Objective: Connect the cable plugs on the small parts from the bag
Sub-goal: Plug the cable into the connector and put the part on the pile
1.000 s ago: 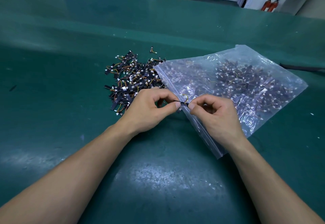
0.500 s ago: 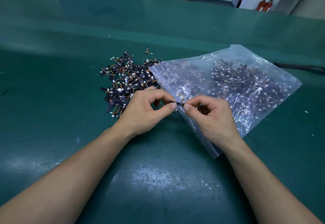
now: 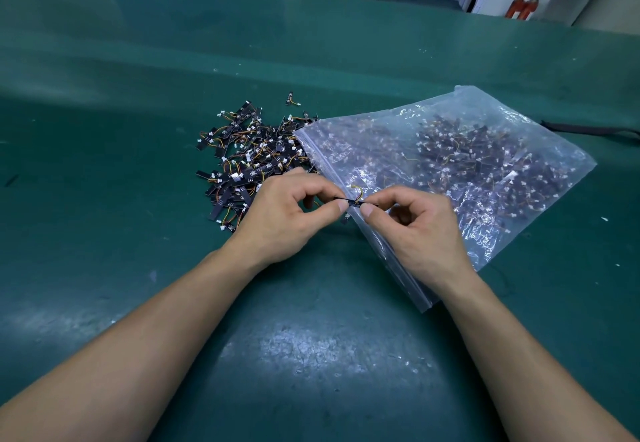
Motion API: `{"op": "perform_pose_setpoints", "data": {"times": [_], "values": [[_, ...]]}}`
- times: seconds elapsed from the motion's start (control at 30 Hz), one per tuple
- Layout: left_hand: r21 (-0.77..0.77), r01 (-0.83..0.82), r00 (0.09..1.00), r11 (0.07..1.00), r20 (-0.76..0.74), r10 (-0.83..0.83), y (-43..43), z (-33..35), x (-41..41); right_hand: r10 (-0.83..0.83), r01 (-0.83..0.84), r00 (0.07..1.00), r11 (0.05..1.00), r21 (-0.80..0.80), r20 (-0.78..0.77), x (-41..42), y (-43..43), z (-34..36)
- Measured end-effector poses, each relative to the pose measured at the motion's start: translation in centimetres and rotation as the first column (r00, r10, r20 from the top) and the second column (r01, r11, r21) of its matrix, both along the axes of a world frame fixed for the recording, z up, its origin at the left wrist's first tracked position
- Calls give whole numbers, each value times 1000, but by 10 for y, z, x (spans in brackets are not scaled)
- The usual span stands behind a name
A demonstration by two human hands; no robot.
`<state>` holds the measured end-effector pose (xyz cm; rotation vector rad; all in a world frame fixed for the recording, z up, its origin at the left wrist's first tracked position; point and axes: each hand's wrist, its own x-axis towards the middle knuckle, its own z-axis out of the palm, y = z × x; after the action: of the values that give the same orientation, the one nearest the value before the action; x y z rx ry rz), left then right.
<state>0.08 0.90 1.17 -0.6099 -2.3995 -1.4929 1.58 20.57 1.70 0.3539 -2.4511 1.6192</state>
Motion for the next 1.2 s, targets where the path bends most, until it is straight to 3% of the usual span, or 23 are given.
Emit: {"op": "perform_pose_setpoints", "data": {"times": [1.2], "values": [[-36,-9,1000,999,-3,8,-2,-4,-1,30,-28,999,998,57,-40,0,1,-4]]}}
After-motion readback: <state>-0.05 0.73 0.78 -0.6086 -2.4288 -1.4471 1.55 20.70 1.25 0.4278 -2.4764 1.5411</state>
